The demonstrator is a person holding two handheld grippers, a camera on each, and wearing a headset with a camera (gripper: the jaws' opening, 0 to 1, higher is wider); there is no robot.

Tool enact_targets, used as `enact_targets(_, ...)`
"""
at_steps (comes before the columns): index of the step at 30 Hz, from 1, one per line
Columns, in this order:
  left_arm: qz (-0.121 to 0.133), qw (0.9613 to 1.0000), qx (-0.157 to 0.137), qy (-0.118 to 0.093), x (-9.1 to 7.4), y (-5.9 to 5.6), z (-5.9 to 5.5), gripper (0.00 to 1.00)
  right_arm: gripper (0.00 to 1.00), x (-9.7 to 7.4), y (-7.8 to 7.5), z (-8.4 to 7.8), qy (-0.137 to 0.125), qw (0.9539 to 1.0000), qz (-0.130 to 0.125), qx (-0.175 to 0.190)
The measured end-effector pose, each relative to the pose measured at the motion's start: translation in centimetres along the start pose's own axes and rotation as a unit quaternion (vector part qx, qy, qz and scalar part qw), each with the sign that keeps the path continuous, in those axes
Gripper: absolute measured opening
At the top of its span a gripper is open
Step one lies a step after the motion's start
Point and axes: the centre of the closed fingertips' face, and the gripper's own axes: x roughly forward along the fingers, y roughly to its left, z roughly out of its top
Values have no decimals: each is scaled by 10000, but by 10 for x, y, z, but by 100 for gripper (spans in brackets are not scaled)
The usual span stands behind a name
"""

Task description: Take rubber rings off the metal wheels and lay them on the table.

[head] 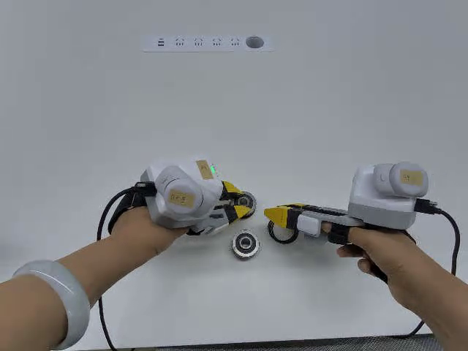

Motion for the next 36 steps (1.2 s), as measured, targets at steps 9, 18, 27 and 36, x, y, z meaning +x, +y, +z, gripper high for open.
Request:
enact_targets(9,15,10000,2,-25,1,1,1,14,20,13,1,5,67,10000,52,-40)
enact_targets(18,41,10000,-19,-50,1,0,1,13,22,26,-4,12,127,9999,112,26)
enact_targets(27,47,10000,-46,-75,1,0,1,13,22,33,-7,8,298,9994,173,70)
enact_targets(36,59,9999,-45,-75,1,-1,1,13,21,38,1,5,404,9986,295,183)
